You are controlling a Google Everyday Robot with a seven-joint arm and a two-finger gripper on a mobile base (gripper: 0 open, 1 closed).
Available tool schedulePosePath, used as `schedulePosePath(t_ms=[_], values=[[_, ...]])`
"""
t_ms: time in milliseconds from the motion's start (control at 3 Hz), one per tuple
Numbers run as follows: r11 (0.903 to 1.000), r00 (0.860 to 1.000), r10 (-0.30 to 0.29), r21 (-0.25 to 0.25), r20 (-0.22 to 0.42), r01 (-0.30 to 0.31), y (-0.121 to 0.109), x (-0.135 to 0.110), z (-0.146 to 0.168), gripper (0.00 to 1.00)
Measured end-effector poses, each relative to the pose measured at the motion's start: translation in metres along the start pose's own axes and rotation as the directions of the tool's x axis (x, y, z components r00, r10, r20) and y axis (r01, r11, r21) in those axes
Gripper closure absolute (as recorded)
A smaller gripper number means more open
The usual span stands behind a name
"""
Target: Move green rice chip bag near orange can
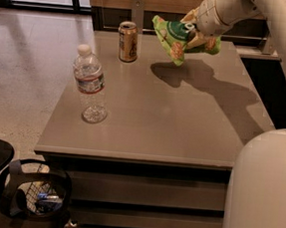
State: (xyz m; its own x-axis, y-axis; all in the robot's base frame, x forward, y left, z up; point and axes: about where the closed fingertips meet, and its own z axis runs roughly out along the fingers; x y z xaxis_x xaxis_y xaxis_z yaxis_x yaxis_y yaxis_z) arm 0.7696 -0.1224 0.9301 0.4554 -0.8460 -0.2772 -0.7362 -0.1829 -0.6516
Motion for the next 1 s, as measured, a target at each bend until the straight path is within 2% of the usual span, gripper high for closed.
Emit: schedulePosePath(t_ms=[333, 667, 1000], values=[[0.9997, 0.998, 0.022, -0.010, 0.053, -0.021, 0.009, -0.005, 0.031, 1.00], [0.9996, 0.998, 0.024, -0.014, 0.062, -0.023, 0.011, -0.007, 0.037, 0.87], [0.9996, 0.998, 0.024, -0.019, 0.066, -0.023, 0.012, -0.008, 0.041, 0.63]])
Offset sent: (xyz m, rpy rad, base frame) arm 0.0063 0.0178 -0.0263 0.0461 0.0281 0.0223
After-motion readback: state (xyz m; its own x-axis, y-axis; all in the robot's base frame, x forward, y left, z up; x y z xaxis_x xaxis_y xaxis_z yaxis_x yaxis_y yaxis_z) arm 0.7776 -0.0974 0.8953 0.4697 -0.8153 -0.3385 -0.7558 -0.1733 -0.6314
